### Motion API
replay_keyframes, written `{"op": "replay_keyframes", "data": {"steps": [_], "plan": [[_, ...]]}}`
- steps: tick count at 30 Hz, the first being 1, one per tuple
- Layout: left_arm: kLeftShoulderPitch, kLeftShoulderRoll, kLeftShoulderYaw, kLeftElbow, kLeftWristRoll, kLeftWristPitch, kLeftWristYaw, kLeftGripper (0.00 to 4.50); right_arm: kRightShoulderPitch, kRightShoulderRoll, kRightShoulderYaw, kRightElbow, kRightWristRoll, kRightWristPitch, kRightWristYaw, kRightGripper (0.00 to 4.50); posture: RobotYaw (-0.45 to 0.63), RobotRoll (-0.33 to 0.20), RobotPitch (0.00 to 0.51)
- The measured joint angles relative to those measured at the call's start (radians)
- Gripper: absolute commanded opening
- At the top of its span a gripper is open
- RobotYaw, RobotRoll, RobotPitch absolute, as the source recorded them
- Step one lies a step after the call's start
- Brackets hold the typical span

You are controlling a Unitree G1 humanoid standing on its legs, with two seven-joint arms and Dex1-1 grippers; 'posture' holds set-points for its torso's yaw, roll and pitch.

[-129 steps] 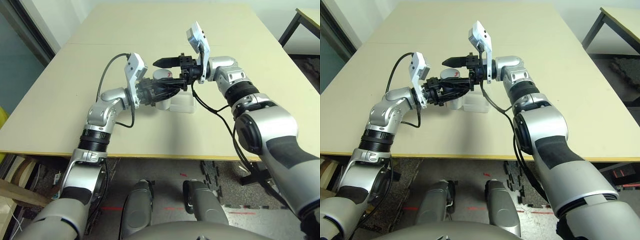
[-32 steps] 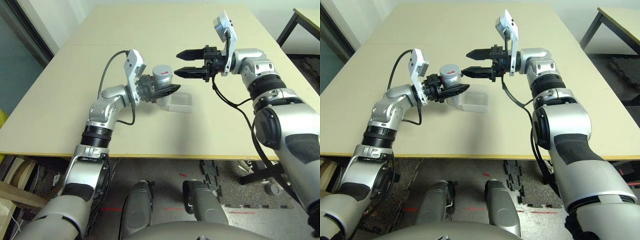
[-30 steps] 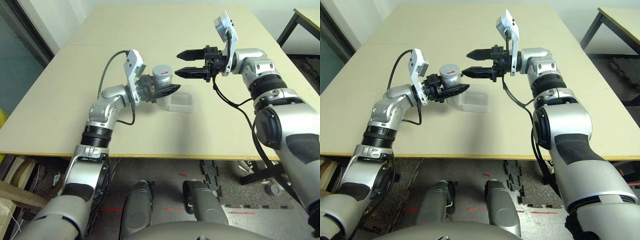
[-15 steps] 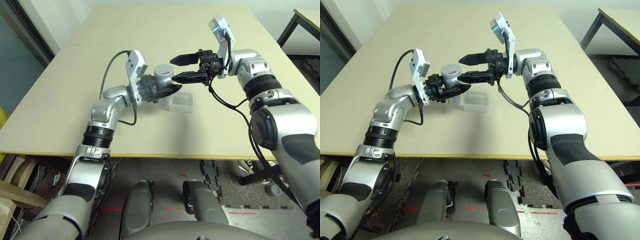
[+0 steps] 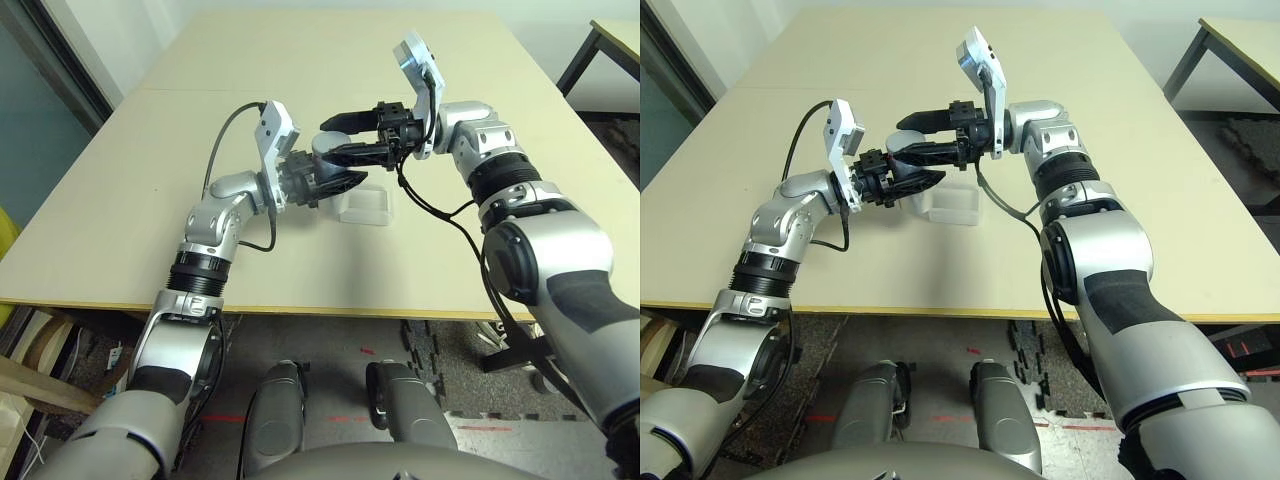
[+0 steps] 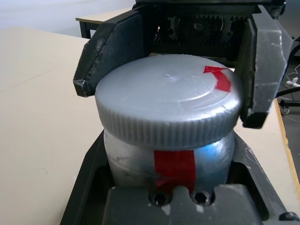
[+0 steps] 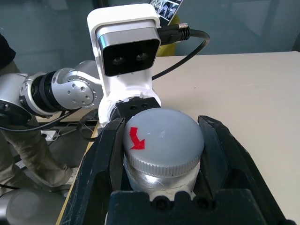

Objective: Pour the medicine from the bottle into the box.

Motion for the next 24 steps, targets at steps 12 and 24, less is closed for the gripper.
{"op": "replay_keyframes", "data": {"steps": [12, 24], "plan": [[0.003, -0.003, 0.004, 0.001, 0.000, -0.003, 0.013, 2.65, -0.036, -0.071, -0.136, -0.006, 0.142, 0.232, -0.187, 2.57, -0.09, 0.000, 0.095], [0.011, 0.005, 0.044, 0.034, 0.006, -0.032, 0.059, 2.65, 0.063, -0.301, -0.062, -0.058, 0.015, 0.242, -0.428, 2.57, -0.11, 0.000, 0.096]]}}
